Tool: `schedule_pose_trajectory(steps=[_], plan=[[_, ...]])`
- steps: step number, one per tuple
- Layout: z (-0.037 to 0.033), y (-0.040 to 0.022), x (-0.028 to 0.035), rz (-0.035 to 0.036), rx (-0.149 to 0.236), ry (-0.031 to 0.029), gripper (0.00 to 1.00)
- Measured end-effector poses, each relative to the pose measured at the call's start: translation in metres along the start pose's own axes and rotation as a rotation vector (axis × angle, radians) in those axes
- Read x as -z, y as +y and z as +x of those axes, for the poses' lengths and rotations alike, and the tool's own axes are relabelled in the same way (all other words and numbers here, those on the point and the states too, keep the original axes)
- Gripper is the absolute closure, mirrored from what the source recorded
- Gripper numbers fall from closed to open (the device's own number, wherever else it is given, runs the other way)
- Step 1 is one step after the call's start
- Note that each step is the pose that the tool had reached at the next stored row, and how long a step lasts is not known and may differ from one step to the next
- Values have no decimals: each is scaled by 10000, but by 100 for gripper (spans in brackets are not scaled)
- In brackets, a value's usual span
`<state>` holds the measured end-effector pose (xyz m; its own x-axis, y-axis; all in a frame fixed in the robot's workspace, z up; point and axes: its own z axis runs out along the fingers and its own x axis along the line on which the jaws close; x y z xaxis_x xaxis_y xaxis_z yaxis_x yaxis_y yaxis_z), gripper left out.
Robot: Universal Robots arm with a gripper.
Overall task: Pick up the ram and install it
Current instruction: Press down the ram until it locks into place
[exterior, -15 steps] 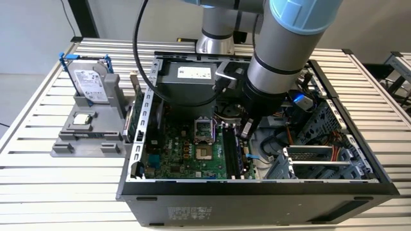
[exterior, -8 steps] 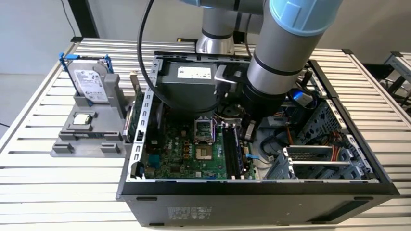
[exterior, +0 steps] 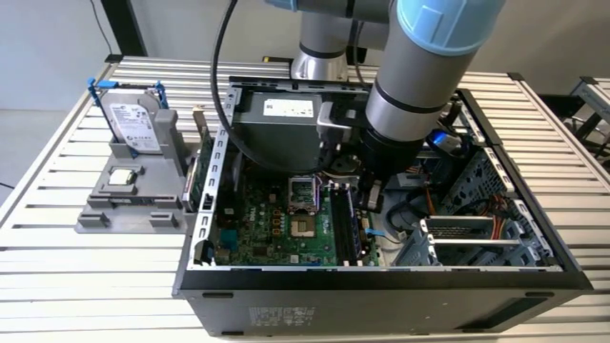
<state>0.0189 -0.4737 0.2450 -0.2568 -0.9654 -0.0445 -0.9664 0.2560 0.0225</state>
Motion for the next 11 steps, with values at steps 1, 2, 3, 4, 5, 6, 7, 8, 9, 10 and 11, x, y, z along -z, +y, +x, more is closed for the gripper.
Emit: schedule_pose_trajectory(steps=[1, 2, 3, 4, 5, 6, 7, 8, 9, 10, 11], plan=[[-6, 1, -4, 2, 96, -1, 100], [-10, 2, -7, 2, 193, -2, 100], [-14, 4, -9, -1, 290, -3, 100], [-19, 6, -12, -4, 390, -4, 100], [-23, 8, -15, -5, 478, -6, 100], [-28, 11, -19, -5, 564, -6, 100], [-31, 12, -24, -4, 666, -12, 100], [-32, 13, -31, -5, 774, -22, 100], [-30, 17, -42, -6, 875, -34, 100], [-29, 20, -54, -4, 976, -45, 100], [-30, 20, -61, -5, 1099, -43, 100]])
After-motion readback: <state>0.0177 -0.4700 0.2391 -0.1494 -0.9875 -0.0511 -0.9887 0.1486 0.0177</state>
